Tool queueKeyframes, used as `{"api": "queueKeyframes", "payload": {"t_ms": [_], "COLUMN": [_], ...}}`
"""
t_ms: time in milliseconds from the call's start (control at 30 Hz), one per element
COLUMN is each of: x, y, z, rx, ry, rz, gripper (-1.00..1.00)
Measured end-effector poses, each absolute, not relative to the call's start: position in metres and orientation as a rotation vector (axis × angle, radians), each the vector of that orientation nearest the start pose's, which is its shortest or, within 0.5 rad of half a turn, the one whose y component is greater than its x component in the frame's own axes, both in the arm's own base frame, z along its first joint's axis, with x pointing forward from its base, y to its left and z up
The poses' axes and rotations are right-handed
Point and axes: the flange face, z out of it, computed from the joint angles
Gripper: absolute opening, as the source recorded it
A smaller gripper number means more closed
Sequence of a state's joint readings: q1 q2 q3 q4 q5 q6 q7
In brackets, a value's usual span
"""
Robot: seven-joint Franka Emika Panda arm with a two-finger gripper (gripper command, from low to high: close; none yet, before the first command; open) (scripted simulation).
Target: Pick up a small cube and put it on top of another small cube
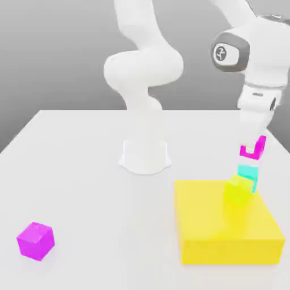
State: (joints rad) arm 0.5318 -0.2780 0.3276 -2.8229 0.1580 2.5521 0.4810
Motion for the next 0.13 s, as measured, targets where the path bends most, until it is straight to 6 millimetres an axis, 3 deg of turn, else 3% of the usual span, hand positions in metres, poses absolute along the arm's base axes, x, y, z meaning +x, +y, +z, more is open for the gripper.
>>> {"api": "queueKeyframes", "payload": {"t_ms": [33,133], "x": [0.2455,0.2455], "y": [0.2685,0.2685], "z": [0.2659,0.2659], "rx": [-3.120,-3.120], "ry": [-0.371,-0.371], "rz": [0.001,0.001], "gripper": [1.00,1.00]}}
